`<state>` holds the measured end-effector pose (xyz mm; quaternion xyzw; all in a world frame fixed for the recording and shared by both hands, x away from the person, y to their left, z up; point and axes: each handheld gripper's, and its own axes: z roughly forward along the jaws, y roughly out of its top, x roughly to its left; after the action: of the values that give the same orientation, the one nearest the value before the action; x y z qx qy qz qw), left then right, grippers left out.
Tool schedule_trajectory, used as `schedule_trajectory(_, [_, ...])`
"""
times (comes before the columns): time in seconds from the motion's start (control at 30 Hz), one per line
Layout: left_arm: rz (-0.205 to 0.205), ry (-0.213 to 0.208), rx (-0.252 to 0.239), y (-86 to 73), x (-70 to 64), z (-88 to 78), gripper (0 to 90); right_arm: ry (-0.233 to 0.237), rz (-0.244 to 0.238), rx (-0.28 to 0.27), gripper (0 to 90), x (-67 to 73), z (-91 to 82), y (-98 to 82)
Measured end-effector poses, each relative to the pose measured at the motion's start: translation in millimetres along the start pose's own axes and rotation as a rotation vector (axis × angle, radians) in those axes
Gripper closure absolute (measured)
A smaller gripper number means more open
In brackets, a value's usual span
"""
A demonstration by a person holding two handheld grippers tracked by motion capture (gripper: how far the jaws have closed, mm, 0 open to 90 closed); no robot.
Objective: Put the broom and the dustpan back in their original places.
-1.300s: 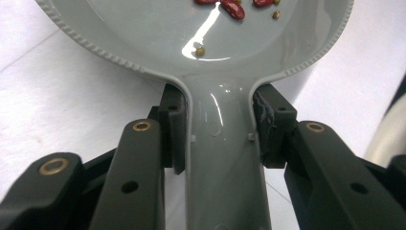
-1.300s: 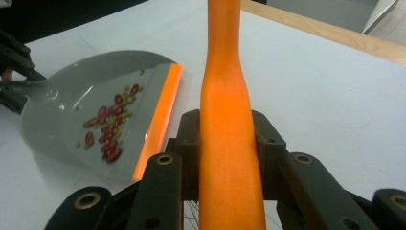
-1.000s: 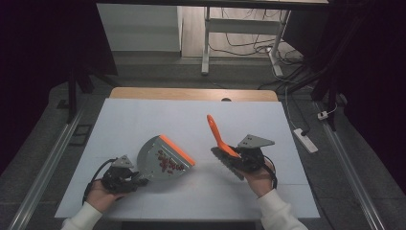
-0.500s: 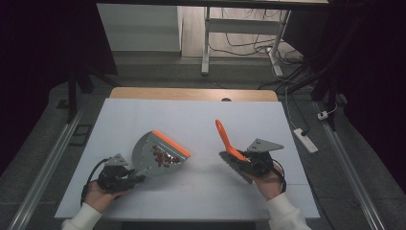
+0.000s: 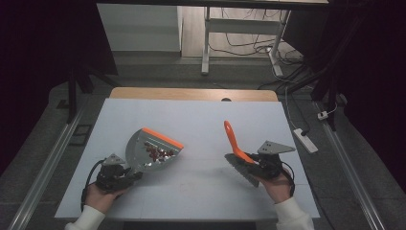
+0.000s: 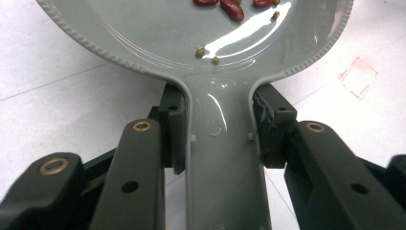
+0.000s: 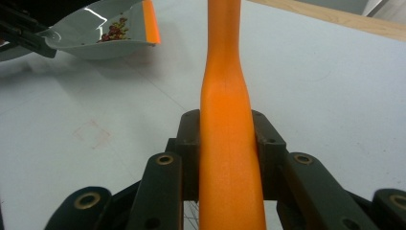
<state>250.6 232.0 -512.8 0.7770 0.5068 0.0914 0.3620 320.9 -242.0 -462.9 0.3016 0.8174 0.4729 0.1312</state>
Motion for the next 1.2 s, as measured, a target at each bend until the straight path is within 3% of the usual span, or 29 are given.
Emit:
schedule_trajectory(0.37, [-0.049, 0.035, -0.011, -1.6, 4.1, -2.6, 62.3, 0.038, -0.005, 0.031, 70.4, 2.7, 3.4, -4.4])
schedule_trajectory(0.6, [-0.09, 0.06, -0.015, -4.3, 4.6, -2.9, 62.3, 0.032, 0.031, 0.053, 70.4, 4.1, 2.3, -9.1])
schedule_trajectory(0.8, [-0.157, 0.098, -0.025, -6.6, 6.5, -0.7, 62.3, 0.051, 0.051, 0.059, 70.4, 6.2, 1.1, -11.2])
schedule_trajectory(1.1, [-0.249, 0.184, -0.041, -11.5, 8.9, -0.7, 62.2, 0.079, 0.059, 0.102, 70.4, 7.4, 5.0, -14.2])
schedule_trajectory(1.2, [-0.28, 0.194, -0.043, -12.0, 7.5, 1.8, 62.2, 0.093, 0.071, 0.122, 70.4, 6.5, 7.5, -16.5])
